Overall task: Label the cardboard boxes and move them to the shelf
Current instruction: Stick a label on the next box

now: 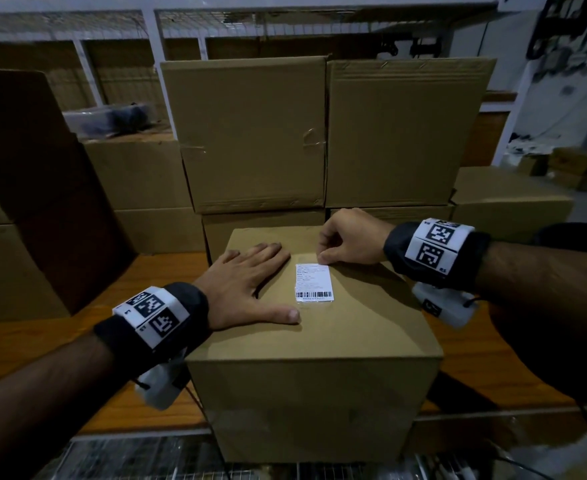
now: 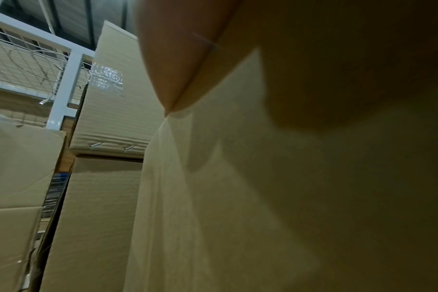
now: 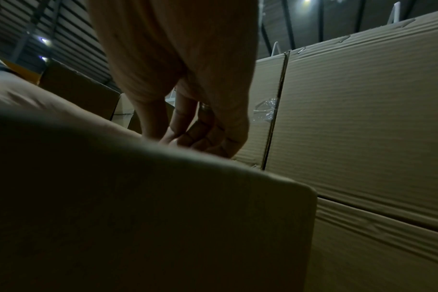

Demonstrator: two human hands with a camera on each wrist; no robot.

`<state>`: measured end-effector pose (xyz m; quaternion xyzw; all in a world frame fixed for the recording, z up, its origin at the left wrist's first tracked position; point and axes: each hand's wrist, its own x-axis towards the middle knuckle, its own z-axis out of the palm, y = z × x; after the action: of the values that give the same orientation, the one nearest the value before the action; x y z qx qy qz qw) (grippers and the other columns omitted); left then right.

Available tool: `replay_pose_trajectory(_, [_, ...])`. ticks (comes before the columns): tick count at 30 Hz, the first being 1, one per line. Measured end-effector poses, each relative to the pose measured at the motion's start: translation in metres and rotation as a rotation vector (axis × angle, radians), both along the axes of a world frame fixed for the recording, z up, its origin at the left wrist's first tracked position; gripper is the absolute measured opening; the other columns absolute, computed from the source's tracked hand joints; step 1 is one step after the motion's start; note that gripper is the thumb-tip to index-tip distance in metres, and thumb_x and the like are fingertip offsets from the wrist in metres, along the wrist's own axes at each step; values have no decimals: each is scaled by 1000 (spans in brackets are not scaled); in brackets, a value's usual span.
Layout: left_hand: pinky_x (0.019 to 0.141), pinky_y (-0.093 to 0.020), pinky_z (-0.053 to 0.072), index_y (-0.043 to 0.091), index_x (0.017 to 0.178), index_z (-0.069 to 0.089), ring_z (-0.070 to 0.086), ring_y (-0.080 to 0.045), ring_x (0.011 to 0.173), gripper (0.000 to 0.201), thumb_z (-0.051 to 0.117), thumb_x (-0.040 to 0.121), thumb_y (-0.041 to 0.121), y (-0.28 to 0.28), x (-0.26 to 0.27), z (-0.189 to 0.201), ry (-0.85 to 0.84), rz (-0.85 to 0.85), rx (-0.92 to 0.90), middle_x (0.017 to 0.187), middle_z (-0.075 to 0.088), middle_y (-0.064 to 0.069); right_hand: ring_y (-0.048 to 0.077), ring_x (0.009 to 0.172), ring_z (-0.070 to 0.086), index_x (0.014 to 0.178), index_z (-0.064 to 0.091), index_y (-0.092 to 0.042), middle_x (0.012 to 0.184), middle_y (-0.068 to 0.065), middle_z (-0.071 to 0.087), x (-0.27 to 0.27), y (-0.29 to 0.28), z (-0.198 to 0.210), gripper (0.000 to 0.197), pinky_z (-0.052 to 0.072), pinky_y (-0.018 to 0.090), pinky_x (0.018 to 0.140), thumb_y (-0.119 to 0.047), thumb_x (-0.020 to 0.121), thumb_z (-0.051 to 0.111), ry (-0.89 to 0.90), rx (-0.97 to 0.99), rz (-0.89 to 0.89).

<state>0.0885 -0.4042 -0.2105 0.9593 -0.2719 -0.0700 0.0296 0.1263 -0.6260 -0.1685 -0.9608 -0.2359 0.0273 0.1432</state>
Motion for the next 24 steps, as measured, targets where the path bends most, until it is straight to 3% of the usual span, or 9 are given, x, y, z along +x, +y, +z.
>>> replay_pose_trajectory(6, [119,-42,-2,37,150,-8,-9,-5,145,133,9,37,105,0,-1,0,12,0,-14,159,-11,14,12,84,58,88,65,-19,88,-1,65,0,4,-3,9,44,26,71,-25,93,60,55,-61,-14])
replay_pose_trajectory(12, [119,-42,-1,36,151,-6,-8,-5,145,134,8,36,105,-1,-2,0,-1,5,-21,159,-10,14,12,82,53,89,61,-19,91,0,61,-5,5,-8,12,35,21,59,-24,96,53,11,-85,-9])
replay_pose_trajectory(15, [119,-43,0,36,151,-6,-8,-5,145,135,8,36,105,0,-3,1,1,9,-30,159,-9,13,12,88,53,98,67,-15,97,1,62,-8,2,-7,13,41,23,70,-23,94,58,-45,-22,-2])
replay_pose_trajectory(18, [119,-42,-1,36,151,-6,-8,-5,145,135,9,36,105,-1,-3,1,3,13,-25,159,-9,14,10,93,54,105,71,-11,102,1,66,-11,3,-6,19,39,20,77,-21,93,60,-115,-42,51])
replay_pose_trajectory(20, [119,-41,-1,37,151,-6,-8,-5,145,134,9,37,104,-1,-2,0,1,16,-20,159,-10,14,9,91,54,101,73,-9,99,1,68,-12,5,-7,17,35,12,70,-18,92,61,-156,-43,79])
replay_pose_trajectory(24, [118,-41,-2,36,151,-6,-8,-4,145,131,10,39,104,-1,-1,-1,-9,11,-18,159,-9,14,7,84,49,91,67,-11,87,-5,58,-11,8,-9,10,34,10,57,-15,94,58,-149,-58,59])
